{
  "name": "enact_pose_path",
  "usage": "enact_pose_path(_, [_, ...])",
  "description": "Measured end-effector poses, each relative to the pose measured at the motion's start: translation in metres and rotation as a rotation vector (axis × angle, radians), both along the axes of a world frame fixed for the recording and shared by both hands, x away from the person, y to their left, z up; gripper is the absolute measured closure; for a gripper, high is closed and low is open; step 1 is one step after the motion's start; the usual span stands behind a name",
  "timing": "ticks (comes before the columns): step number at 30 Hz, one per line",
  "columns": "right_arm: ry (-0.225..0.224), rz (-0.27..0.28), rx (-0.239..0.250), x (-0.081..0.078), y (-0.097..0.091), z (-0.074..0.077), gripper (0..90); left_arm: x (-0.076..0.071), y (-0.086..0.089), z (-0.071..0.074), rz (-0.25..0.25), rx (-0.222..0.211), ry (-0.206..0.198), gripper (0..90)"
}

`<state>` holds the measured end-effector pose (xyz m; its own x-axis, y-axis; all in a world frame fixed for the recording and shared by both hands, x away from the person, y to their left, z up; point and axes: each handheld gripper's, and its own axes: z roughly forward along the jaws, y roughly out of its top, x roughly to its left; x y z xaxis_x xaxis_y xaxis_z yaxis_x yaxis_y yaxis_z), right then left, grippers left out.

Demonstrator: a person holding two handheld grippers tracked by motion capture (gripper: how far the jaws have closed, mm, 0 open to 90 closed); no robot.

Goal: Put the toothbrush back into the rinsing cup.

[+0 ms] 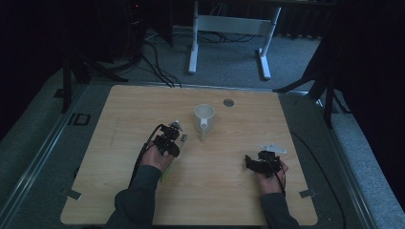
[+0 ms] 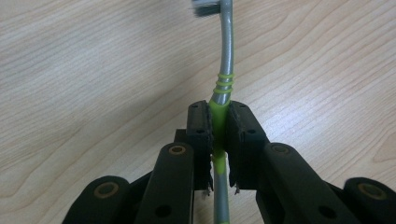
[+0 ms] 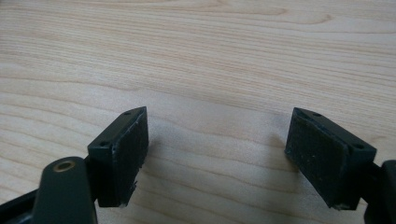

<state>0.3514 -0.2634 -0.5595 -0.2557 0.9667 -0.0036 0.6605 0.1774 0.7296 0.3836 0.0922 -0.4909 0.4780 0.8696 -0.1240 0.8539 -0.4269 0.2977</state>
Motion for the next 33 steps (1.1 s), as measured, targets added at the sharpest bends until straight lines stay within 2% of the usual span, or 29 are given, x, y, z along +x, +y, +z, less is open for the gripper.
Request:
enact_pose_path(20, [0.0,0.001,0.0,0.0,0.0,0.0,20.9,-0.004,0.005,0.015,0.042,-0.082,-0.1,80.3])
enact_pose_path(23, [0.0,0.002,-0.001,0.0,0.0,0.0,20.9,-0.004,0.006,0.017,0.026,-0.113,-0.116,80.2])
enact_pose_path(33, [0.0,0.002,0.0,0.0,0.0,0.0,20.9,-0.006,0.007,0.025,0.027,-0.146,-0.172,80.2])
